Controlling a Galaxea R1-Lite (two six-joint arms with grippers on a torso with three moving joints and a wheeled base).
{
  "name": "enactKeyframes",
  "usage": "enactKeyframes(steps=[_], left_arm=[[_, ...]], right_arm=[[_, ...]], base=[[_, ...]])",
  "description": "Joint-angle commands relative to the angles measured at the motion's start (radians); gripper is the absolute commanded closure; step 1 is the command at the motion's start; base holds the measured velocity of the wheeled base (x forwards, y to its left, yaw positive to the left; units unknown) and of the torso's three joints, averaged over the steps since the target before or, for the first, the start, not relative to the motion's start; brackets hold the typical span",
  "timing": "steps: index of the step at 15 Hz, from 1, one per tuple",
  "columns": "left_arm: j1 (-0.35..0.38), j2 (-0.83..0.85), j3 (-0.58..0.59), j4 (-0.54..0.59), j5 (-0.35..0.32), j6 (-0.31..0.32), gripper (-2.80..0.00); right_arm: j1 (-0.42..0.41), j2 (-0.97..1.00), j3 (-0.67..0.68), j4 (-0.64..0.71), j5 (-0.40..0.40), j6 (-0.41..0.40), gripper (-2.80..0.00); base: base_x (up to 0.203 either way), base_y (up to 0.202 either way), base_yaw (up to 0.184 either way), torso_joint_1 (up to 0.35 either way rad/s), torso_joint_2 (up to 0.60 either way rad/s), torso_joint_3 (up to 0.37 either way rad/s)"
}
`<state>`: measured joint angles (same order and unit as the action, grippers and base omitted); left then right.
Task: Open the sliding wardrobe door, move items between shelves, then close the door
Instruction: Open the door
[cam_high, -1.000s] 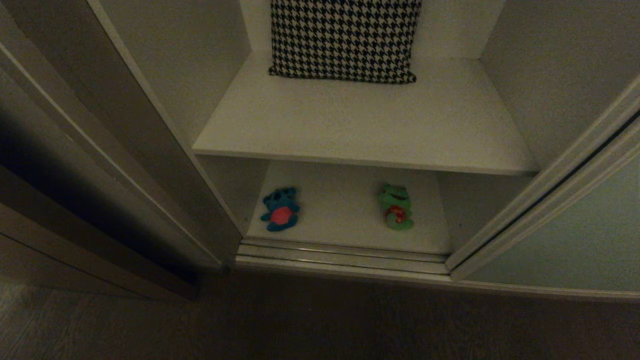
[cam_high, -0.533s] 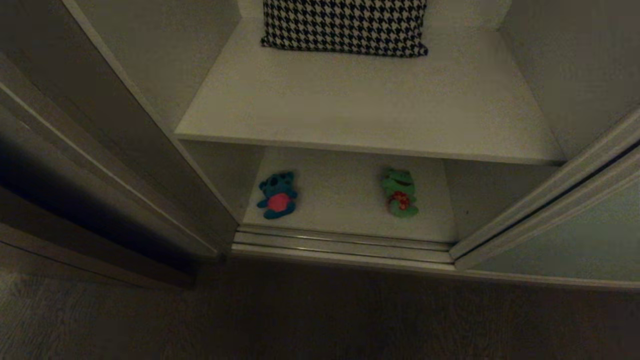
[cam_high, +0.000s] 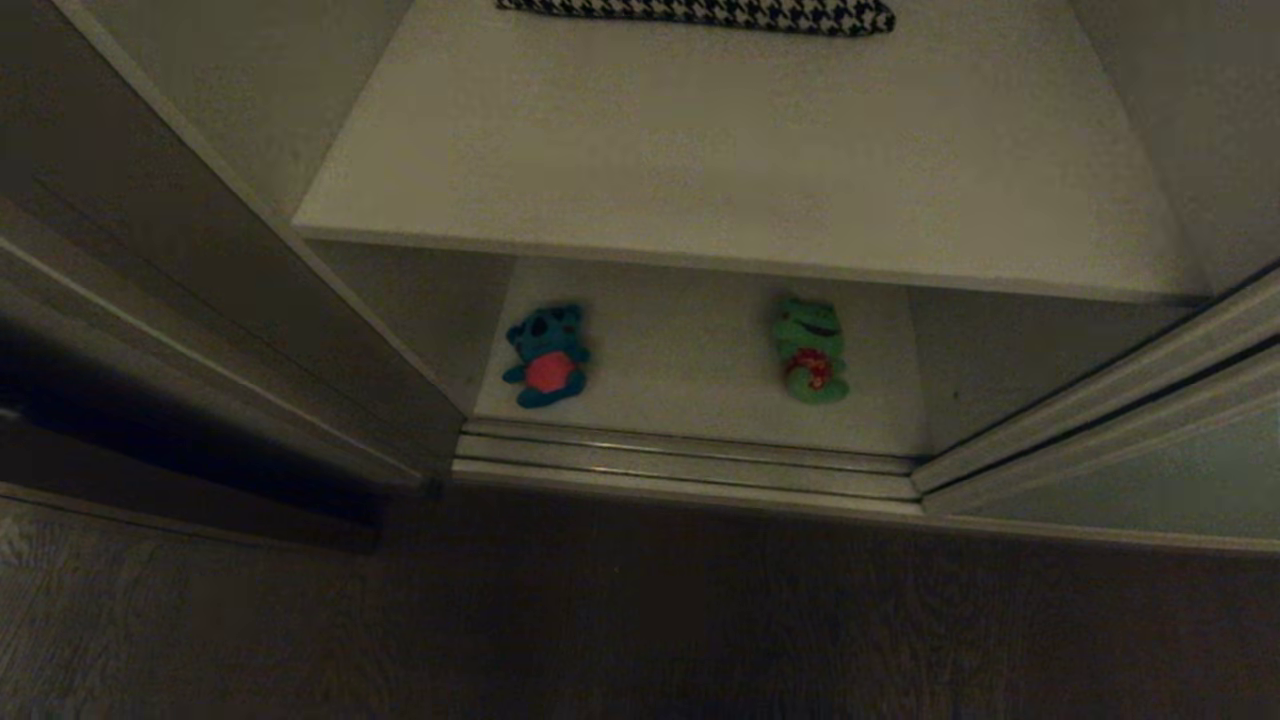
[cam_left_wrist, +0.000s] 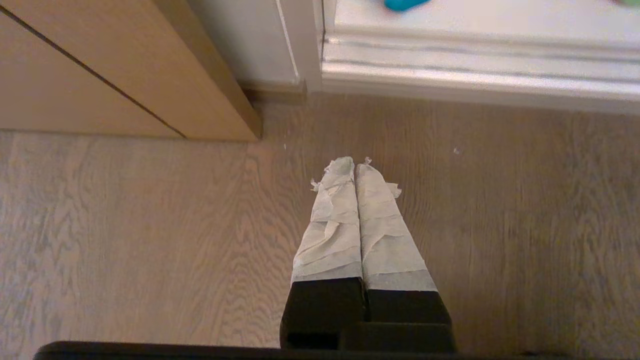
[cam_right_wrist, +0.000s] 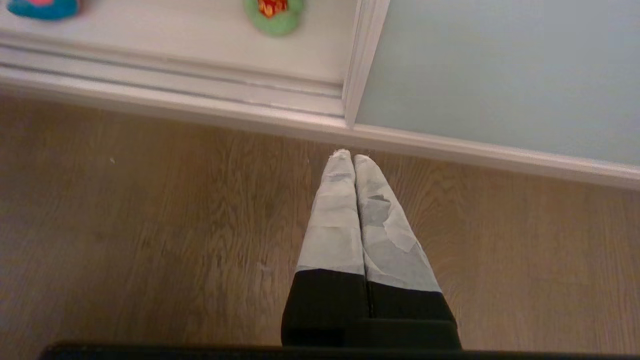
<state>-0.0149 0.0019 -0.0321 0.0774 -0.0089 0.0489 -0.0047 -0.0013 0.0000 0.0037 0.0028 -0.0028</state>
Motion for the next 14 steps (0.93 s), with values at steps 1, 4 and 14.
enactKeyframes(steps=[1, 4, 14], left_arm=[[0.001, 0.003, 0.000, 0.001, 0.000, 0.000, 0.00], [0.001, 0.003, 0.000, 0.001, 0.000, 0.000, 0.00], [0.000, 0.003, 0.001, 0.000, -0.001, 0.000, 0.00]], right_arm=[[0.000, 0.001, 0.000, 0.001, 0.000, 0.000, 0.00], [0.000, 0.001, 0.000, 0.000, 0.000, 0.000, 0.00], [0.000, 0.001, 0.000, -0.001, 0.000, 0.000, 0.00]], base=[[0.000, 0.000, 0.000, -0.002, 0.00, -0.197], [0.000, 0.000, 0.000, 0.000, 0.00, -0.199], [0.000, 0.000, 0.000, 0.002, 0.00, -0.198]])
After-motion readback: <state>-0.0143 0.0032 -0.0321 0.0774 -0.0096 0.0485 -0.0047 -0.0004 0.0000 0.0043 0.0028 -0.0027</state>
